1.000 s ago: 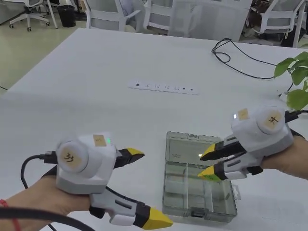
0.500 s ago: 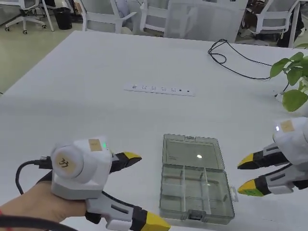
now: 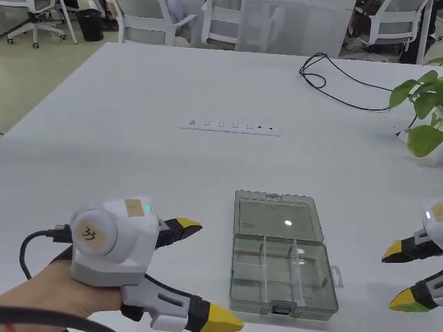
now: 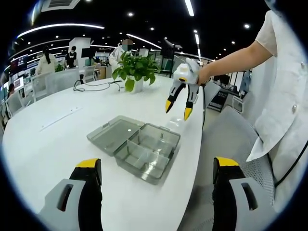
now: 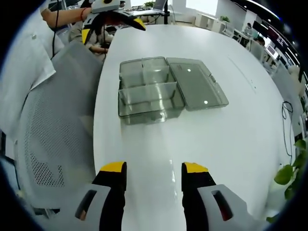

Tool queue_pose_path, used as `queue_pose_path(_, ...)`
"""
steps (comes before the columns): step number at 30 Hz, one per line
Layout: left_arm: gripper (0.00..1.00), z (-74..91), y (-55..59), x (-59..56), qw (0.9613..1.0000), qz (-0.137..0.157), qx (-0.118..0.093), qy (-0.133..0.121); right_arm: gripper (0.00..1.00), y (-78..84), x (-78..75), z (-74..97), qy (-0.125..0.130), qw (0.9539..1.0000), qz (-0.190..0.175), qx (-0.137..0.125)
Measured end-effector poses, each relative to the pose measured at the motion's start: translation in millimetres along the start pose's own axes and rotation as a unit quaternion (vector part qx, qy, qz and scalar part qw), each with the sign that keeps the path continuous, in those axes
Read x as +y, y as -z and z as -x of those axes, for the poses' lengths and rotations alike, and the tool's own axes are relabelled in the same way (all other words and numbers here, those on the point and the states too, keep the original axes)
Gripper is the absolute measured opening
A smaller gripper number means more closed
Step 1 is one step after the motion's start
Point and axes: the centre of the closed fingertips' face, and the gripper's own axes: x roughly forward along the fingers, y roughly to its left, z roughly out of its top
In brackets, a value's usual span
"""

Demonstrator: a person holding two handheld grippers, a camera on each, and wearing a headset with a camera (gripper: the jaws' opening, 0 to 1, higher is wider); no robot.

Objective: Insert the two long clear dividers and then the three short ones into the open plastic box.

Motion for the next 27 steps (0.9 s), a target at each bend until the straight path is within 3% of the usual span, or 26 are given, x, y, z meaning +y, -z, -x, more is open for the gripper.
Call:
queue_pose_path(6,0.98,1.5,0.8,1.2,1.0,0.002,0.001,-0.002,0.47,20.6,-3.6,-15.9,-0.003,0.9993,0.013,0.036)
queue_pose_path(14,0.98,2.7,2.7,2.8,1.0,0.003,0.005,-0.003,0.46,32.7,-8.2,-32.4,0.003,0.9959,0.05,0.076)
queue_pose_path(19,0.98,2.2,3.2,3.4,1.0,0.004,0.005,-0.003,0.44,42.0,-12.8,-44.8,0.0,0.9937,0.067,0.09)
queue_pose_path(23,0.98,2.2,2.5,4.6,1.0,0.005,0.003,-0.004,0.43,42.5,-18.7,-43.7,0.004,0.9942,0.065,0.086)
queue_pose_path(27,0.98,2.1,2.8,5.6,1.0,0.006,0.002,-0.004,0.39,46.4,-16.3,-43.2,-0.007,0.9949,0.055,0.085)
